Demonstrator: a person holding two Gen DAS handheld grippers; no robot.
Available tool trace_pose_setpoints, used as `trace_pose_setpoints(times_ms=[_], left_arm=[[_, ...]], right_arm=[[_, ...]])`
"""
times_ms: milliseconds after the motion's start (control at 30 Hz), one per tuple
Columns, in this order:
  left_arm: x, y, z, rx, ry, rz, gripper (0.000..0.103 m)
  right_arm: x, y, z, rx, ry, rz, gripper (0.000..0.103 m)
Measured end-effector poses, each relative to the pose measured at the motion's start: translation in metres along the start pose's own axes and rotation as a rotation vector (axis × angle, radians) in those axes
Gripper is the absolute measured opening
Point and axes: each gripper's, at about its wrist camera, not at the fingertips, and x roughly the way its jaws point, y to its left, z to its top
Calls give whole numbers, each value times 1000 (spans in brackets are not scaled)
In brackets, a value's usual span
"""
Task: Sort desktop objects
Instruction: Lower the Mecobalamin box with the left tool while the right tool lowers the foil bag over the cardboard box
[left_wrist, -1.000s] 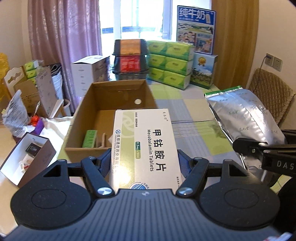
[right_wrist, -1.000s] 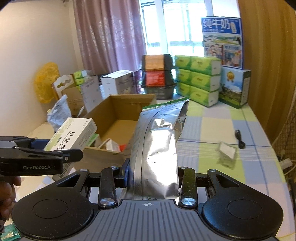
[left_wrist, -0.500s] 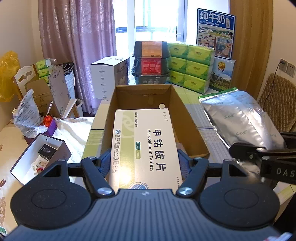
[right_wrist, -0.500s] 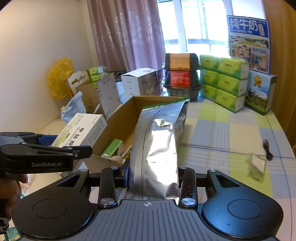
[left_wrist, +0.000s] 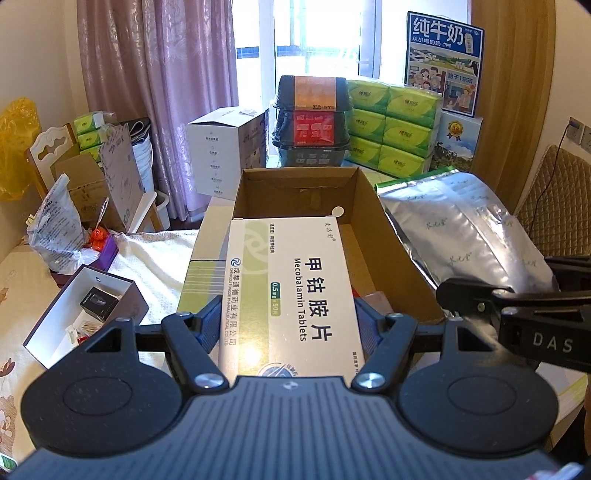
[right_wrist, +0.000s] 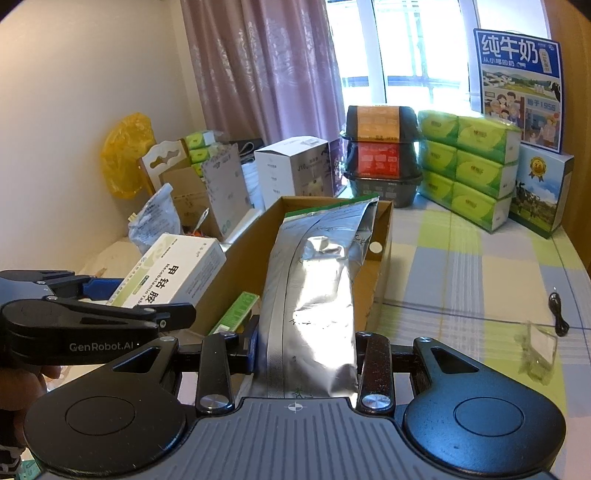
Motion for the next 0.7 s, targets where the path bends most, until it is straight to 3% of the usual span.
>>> trace_pose_setpoints(times_ms=[700], left_arm=[[49, 4, 25, 14, 43, -27, 67]], right_arm=[[47, -18, 31, 32, 13, -1, 34]])
